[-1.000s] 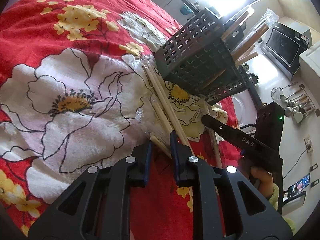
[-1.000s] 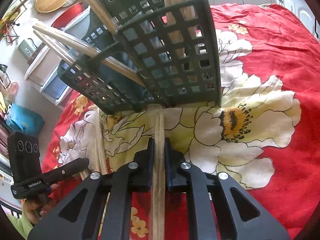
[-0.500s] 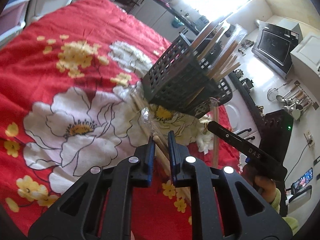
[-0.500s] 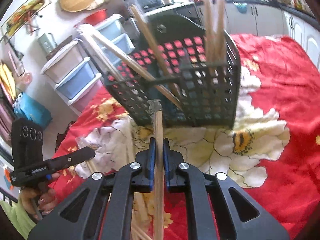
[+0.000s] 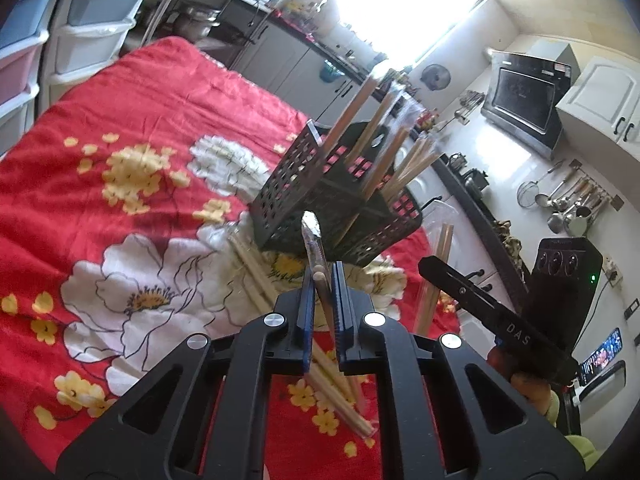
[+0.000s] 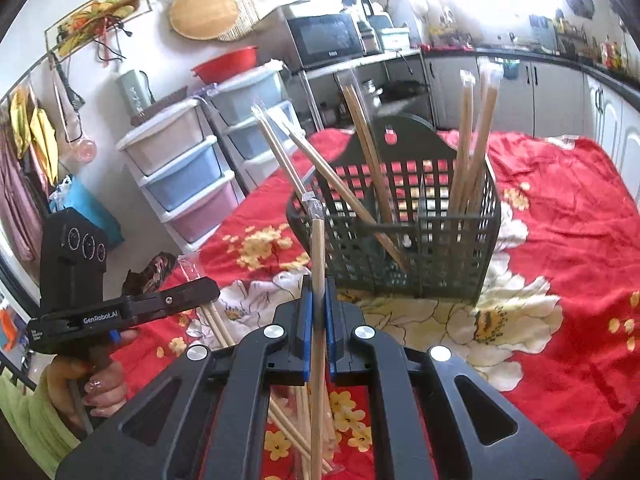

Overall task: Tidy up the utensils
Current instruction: 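Lift both held chopsticks upright over the mesh basket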

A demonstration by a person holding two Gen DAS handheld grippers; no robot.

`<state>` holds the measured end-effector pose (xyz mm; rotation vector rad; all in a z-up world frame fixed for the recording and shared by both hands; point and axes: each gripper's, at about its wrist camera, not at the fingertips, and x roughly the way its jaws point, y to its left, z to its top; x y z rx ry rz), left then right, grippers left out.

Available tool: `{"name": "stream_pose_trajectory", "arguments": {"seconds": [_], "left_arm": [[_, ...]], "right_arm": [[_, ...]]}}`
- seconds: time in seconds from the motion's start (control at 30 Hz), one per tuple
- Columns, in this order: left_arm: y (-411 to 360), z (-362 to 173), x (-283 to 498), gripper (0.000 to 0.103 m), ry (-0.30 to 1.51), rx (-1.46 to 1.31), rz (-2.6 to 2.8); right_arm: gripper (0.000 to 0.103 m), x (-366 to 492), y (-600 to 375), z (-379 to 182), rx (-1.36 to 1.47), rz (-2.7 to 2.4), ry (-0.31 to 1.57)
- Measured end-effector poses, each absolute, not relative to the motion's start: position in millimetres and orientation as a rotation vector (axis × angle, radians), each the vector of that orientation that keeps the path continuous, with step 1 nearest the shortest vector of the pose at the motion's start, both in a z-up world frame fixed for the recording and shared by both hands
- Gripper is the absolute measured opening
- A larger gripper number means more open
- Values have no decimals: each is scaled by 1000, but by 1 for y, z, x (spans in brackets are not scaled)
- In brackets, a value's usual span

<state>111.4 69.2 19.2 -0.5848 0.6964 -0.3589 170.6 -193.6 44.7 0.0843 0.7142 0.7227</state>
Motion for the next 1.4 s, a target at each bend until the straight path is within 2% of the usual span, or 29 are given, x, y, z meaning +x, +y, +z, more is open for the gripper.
{"name": "stream_pose_trajectory", "arguments": {"seconds": [0.63,1.4], "left_arm": [[44,81,119,3,557,-517,-436],[12,135,141,3,429,-406,-450]], "right_arm": [[6,150,-215,80,65,641,492],[6,163,-252,109,139,546,345]]}}
